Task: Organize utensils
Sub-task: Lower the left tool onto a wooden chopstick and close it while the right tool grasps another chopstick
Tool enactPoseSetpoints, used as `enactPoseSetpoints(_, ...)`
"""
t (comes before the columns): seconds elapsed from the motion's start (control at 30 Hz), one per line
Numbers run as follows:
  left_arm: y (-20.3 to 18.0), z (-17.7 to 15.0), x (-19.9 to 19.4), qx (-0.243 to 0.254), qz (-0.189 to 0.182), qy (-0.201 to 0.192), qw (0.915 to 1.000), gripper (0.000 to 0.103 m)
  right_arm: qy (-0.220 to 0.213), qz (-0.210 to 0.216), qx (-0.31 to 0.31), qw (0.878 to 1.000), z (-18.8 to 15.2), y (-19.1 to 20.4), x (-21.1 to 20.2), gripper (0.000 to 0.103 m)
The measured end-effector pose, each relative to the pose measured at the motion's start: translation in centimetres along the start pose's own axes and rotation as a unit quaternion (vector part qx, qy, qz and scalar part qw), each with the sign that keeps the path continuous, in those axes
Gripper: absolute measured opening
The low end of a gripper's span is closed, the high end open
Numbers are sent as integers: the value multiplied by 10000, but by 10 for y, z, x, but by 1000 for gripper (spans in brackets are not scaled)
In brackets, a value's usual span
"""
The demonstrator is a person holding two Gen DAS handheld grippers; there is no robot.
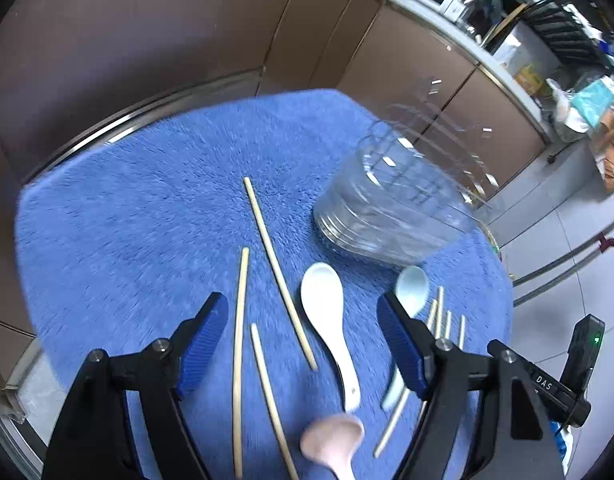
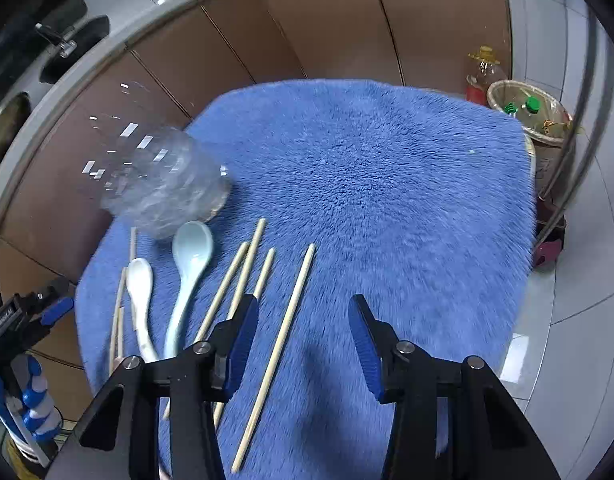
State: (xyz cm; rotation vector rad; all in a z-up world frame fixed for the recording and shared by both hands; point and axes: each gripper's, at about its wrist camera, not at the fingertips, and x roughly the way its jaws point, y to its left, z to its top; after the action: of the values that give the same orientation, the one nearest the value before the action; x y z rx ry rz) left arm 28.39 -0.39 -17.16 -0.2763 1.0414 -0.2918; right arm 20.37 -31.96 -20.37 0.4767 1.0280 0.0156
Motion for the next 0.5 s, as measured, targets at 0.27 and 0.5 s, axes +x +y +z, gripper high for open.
enactPoseSetpoints(0.27,11,38,57,-141,84,577,9982,60,496,-276,-167,9983,25,-3,44,28)
enactPoseSetpoints(0.5,25,50,87,-238,348,1031,9938,41,598,-565,-564,9950,28,7,61,14)
